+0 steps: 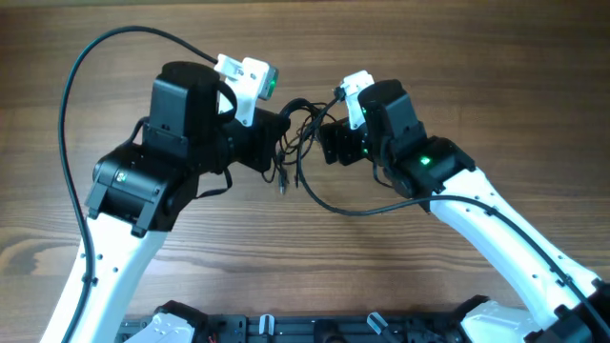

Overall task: Untangle cables
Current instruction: 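Pull the right gripper rightward, drawing a thin cable out of the bundle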

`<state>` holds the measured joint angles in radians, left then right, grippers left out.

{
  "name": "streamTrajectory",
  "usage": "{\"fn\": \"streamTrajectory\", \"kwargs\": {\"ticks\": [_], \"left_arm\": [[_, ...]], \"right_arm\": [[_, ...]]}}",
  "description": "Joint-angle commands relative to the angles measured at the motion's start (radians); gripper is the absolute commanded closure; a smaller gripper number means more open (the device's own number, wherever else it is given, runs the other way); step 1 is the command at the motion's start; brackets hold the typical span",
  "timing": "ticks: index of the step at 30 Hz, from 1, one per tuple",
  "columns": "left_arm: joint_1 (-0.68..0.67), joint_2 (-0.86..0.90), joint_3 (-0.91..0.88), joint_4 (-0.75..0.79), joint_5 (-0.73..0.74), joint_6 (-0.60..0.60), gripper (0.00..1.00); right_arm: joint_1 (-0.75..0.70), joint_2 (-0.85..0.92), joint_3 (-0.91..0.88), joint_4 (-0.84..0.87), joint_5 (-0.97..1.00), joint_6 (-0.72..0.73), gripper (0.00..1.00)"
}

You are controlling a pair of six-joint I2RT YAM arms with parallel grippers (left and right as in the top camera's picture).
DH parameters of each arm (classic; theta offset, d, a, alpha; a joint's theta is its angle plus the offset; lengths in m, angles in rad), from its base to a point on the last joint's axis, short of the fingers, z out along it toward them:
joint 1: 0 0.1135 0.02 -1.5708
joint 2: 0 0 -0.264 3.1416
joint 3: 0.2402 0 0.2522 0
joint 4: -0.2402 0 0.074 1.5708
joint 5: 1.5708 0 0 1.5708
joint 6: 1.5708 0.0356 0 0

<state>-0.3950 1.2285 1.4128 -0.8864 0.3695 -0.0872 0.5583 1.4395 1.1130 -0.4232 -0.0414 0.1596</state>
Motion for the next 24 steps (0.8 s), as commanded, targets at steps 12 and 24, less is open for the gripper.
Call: {"fn": "streamTrajectory", "kwargs": {"ticks": [12, 24], "left_arm": [[0.005, -0.024, 0.013, -0.016, 0.034, 0.001, 0.95], [0.005, -0.024, 0.013, -0.043, -0.190, -0.027, 0.96]], "right_arm": [[-0.063, 0.016, -0.004, -0.087, 0.317, 0.158, 0.68], [-0.461, 0.016, -0.004, -0.341, 0.355, 0.341, 0.96]]}}
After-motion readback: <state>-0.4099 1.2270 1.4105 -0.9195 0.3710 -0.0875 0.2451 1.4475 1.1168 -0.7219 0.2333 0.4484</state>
